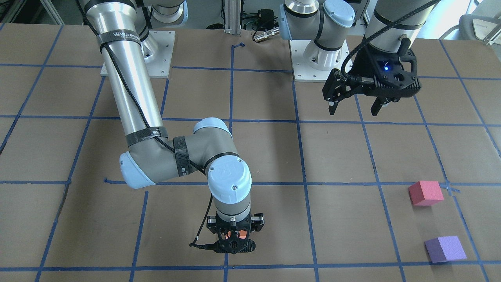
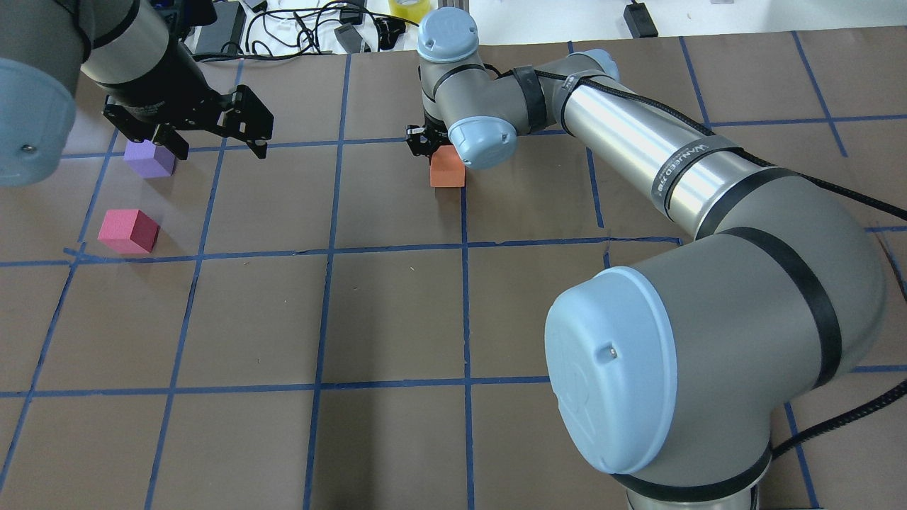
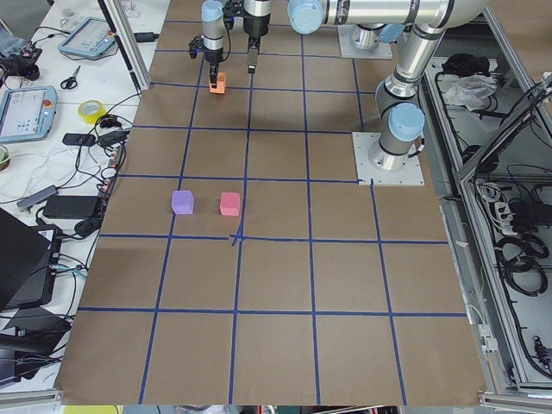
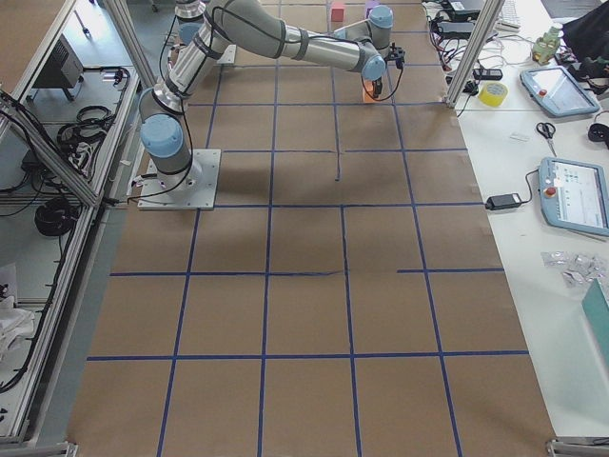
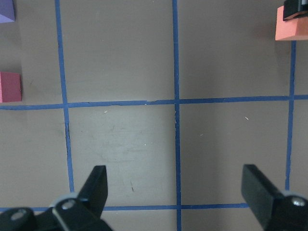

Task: Arrange blocks in a line
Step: 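Carry the orange cube with the right gripper toward the table's middle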

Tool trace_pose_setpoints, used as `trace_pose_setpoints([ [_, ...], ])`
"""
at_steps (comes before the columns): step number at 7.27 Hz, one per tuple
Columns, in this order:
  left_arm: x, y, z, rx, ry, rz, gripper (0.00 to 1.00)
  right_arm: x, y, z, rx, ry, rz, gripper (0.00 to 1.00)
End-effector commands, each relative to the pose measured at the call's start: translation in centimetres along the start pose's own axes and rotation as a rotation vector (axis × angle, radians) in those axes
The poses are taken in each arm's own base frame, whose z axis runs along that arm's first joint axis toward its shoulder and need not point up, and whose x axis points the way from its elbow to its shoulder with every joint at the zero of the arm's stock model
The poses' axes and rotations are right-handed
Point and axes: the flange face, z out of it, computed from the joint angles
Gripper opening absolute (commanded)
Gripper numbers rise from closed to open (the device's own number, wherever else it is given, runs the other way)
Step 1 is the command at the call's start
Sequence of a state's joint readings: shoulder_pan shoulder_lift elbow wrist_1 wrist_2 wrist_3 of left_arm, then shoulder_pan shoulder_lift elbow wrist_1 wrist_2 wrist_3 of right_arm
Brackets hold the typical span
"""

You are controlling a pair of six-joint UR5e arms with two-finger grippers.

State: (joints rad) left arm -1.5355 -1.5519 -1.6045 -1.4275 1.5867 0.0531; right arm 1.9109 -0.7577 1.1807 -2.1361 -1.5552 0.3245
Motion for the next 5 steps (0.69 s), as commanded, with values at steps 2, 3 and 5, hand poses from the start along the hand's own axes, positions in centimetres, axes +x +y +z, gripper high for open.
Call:
trace_pose_setpoints([
  [2,0.01,-0.05,0.12,-0.003,0.001,0.001,1.00,-0.23,-0.05,0.32,-0.002,-0.006,0.008,0.25],
  [3,0.07,0.01,0.03,-0.001,-0.001,0.002,1.00,-0.19,-0.06,0.32,0.000,-0.002,0.003,0.55],
  [5,0.09,0.18,-0.16,-0.001,0.001,0.002,1.00,-0.04,-0.12,0.34,0.000,0.003,-0.009,1.00],
])
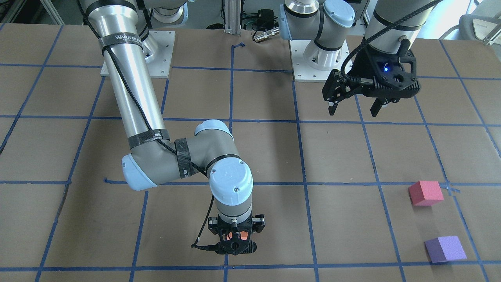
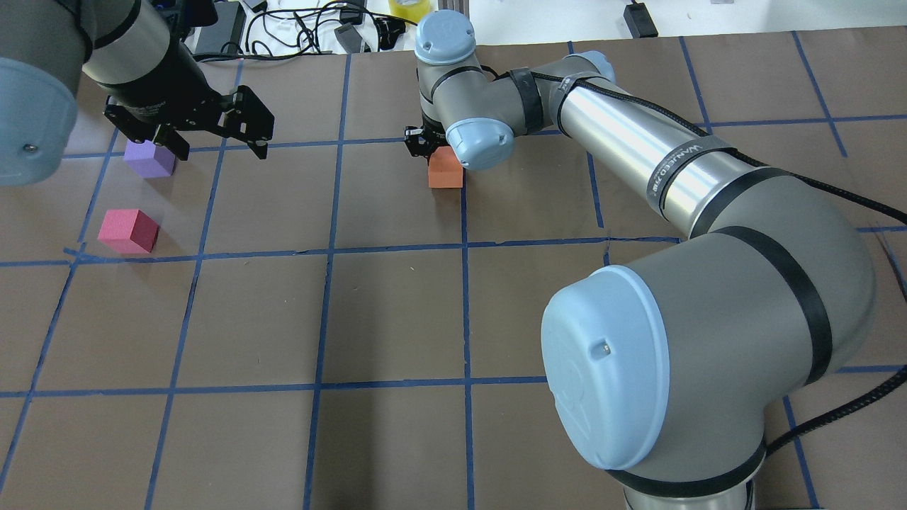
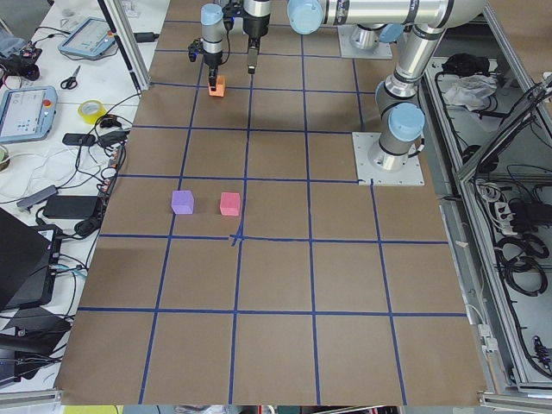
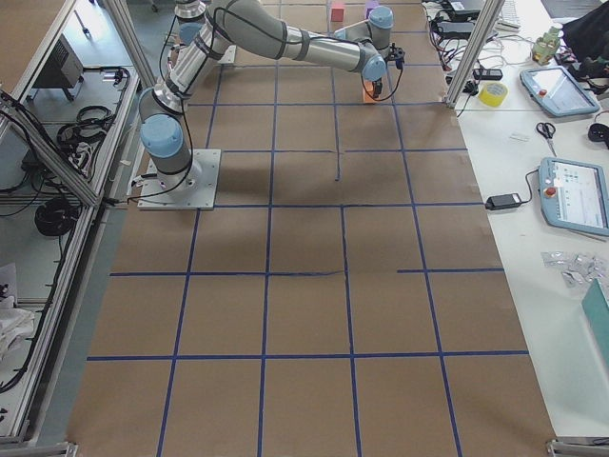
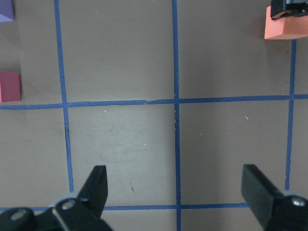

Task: Arrange blocks in a line
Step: 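Carry the orange cube with the right gripper toward the table's middle, then open the right gripper to release the orange cube and raise it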

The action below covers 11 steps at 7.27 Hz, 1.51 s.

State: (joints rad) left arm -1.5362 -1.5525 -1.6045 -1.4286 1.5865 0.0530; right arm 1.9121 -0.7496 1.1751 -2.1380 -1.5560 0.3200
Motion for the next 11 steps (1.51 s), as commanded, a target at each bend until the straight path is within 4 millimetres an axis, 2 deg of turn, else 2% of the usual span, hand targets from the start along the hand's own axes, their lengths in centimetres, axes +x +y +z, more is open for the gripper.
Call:
trace_pose_setpoints([
  [1,0.1,0.2,-0.2,0.002,0.000,0.001,1.00,0.0,0.0,-0.5,0.004,0.000,0.007,1.00],
  [2,0.0,0.1,-0.1,0.000,-0.001,0.003,1.00,0.0,0.0,-1.1,0.006,-0.009,0.009,1.00],
  [3,0.0,0.1,-0.1,0.000,-0.001,0.003,1.00,-0.1,0.0,-2.9,0.020,-0.020,0.008,1.00],
  [4,0.1,0.4,-0.3,-0.002,0.001,0.005,1.00,0.2,0.1,-6.7,0.039,-0.013,0.010,1.00],
  [5,0.0,-0.1,0.3,-0.007,0.001,0.003,1.00,2.2,0.0,-10.1,0.022,-0.006,0.014,1.00],
  [6,0.2,0.0,0.1,-0.003,-0.002,0.008,1.00,4.4,-0.1,-13.2,0.017,0.007,-0.027,1.00],
  [7,0.2,0.2,0.1,-0.003,-0.002,0.012,1.00,7.9,-0.7,-17.2,0.047,0.002,-0.057,1.00],
  [8,0.2,0.0,0.9,-0.016,0.000,0.014,1.00,12.3,-0.4,-20.6,-0.003,0.014,-0.096,1.00],
  [9,0.0,0.9,0.1,-0.018,-0.020,0.025,1.00,16.5,0.8,-23.7,-0.076,0.033,-0.122,1.00],
  [10,-0.6,1.4,0.4,-0.018,-0.076,0.025,1.00,19.7,1.7,-26.7,-0.092,0.032,-0.102,1.00],
  [11,-0.6,1.4,-0.1,-0.008,-0.080,0.025,1.00,21.7,2.1,-27.4,-0.103,0.049,-0.086,1.00],
])
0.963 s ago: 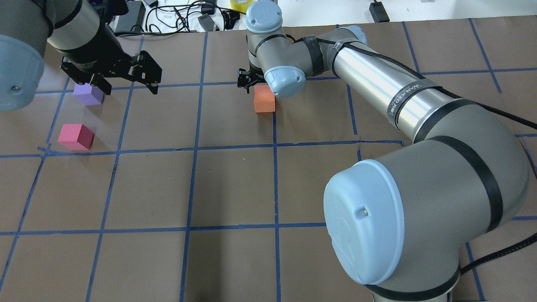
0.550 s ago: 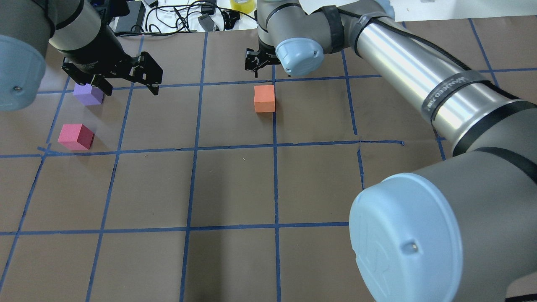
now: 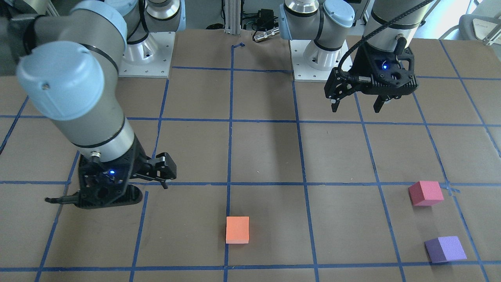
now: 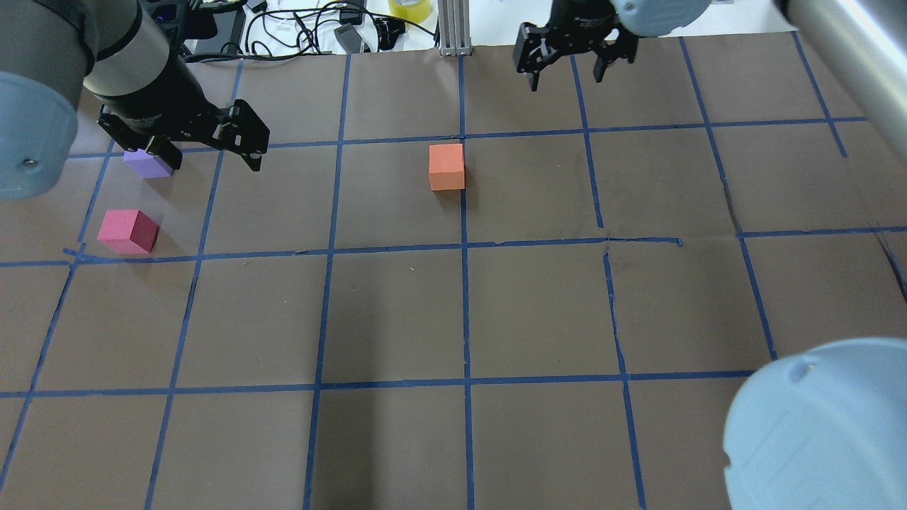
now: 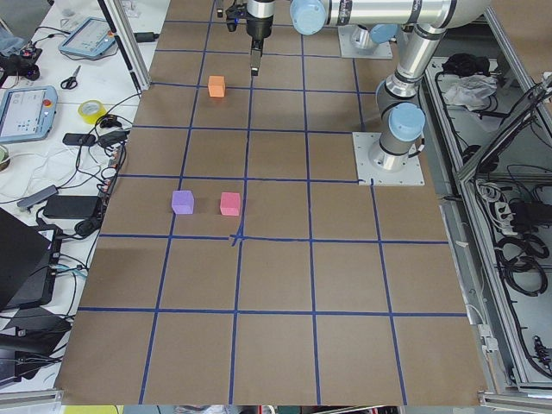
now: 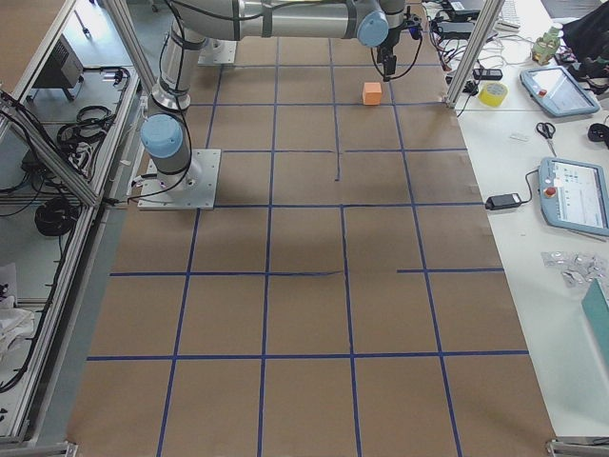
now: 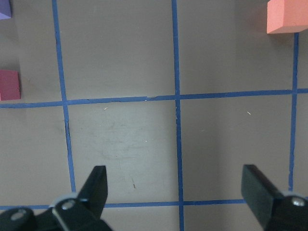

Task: Arrange blocks in a line
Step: 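Open the right gripper to release the orange cube and raise it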

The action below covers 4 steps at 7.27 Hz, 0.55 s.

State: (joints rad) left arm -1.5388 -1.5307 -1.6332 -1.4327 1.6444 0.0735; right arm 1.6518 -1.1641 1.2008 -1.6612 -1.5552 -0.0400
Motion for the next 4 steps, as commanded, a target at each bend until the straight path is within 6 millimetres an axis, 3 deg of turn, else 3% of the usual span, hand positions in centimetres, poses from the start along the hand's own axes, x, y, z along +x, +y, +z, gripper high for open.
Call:
trace_pose_setpoints([
  [1,-0.1,0.4,-0.6,0.012,-0.021,0.002,1.00,4.2,1.3,-1.8,-0.023,0.038,-0.005,1.00],
  [3,0.0,0.0,0.7,-0.012,-0.014,-0.005,1.00,4.7,2.0,-1.0,-0.043,0.038,0.004,1.00],
  [4,-0.3,-0.3,-0.1,0.006,-0.007,-0.004,1.00,4.3,3.3,-2.2,-0.037,0.037,-0.002,1.00],
])
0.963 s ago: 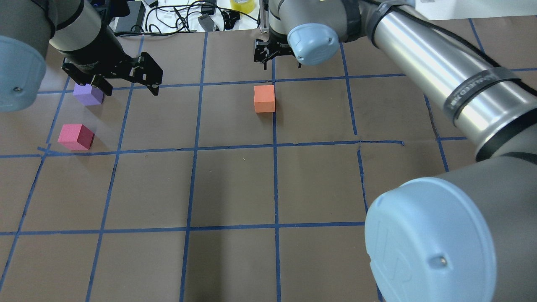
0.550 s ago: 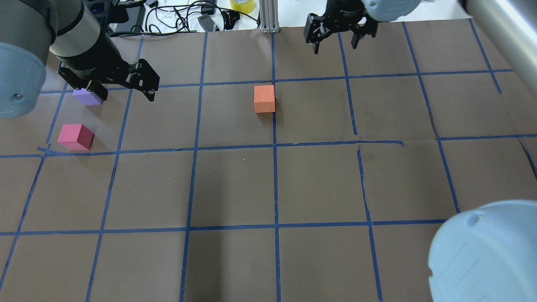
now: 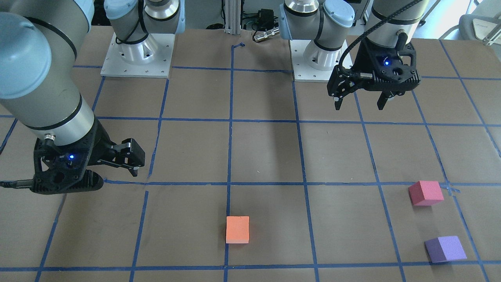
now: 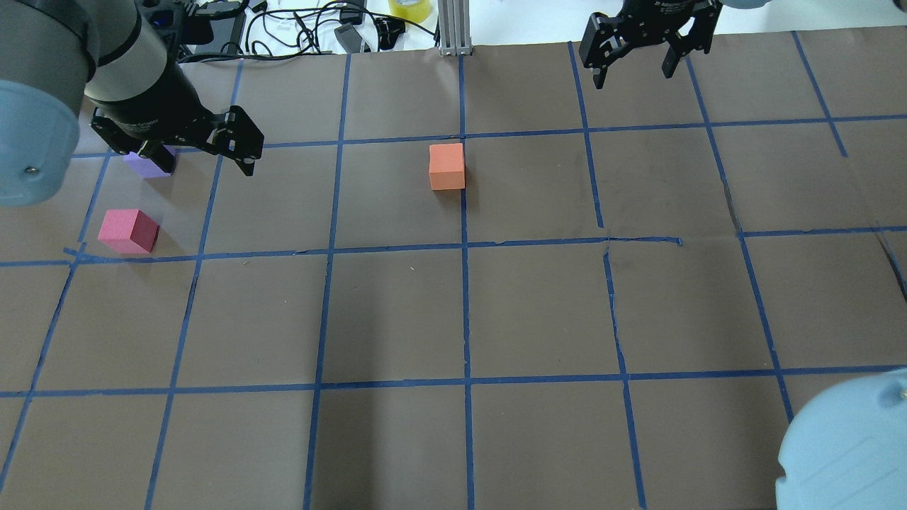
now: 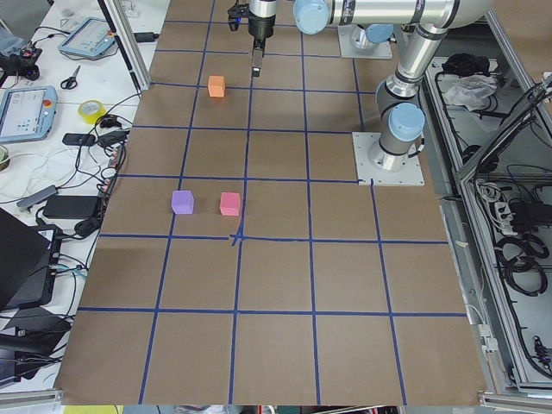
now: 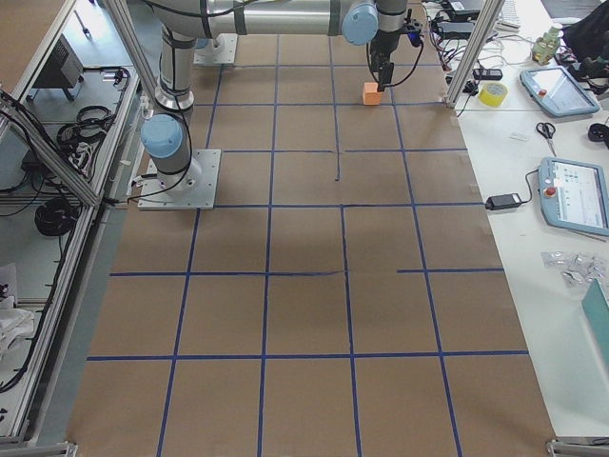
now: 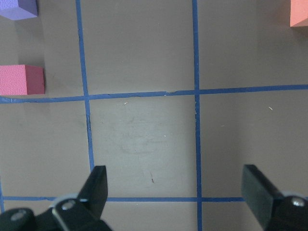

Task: Arrange blocks in a line
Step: 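Reach the left gripper to the orange cube and grasp it while the right arm withdraws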

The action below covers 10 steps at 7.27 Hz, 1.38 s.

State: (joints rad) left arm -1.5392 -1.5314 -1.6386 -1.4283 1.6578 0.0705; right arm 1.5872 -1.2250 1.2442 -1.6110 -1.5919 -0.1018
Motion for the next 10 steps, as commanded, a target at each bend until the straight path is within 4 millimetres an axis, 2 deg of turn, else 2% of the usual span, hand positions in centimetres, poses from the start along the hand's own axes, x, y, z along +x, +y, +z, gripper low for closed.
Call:
trace_pose_setpoints([
  [1,-0.7,-1.3,-1.3,0.029,-0.007,-0.006,1.00,-0.5,4.1,-2.7,0.010,-0.002,-0.007,1.00],
  [2,-1.2,-2.4,-4.5,0.094,-0.001,-0.014,1.00,-0.8,6.8,-1.4,-0.016,-0.017,0.009,1.00],
  [3,-0.8,-4.0,-4.2,0.081,0.011,-0.002,1.00,-0.5,7.3,-0.4,-0.031,-0.023,0.004,1.00],
  [4,1.8,-6.0,-1.3,0.050,0.127,0.012,1.00,-0.3,7.2,-0.6,-0.013,-0.021,0.006,1.00],
  [5,4.6,-8.4,0.9,0.084,0.161,-0.018,1.00,-0.4,7.2,-0.6,-0.010,-0.018,0.005,1.00],
  [7,12.0,-13.1,9.0,0.095,0.186,-0.052,1.00,-0.5,8.0,-1.0,-0.004,-0.002,0.017,1.00],
  [9,17.0,-15.3,17.3,-0.001,0.185,-0.134,1.00,-0.6,9.3,-1.9,0.007,-0.002,0.016,1.00],
  [10,19.1,-16.0,20.9,0.009,0.193,-0.136,1.00,-1.0,10.2,-2.1,0.009,-0.011,0.005,1.00],
])
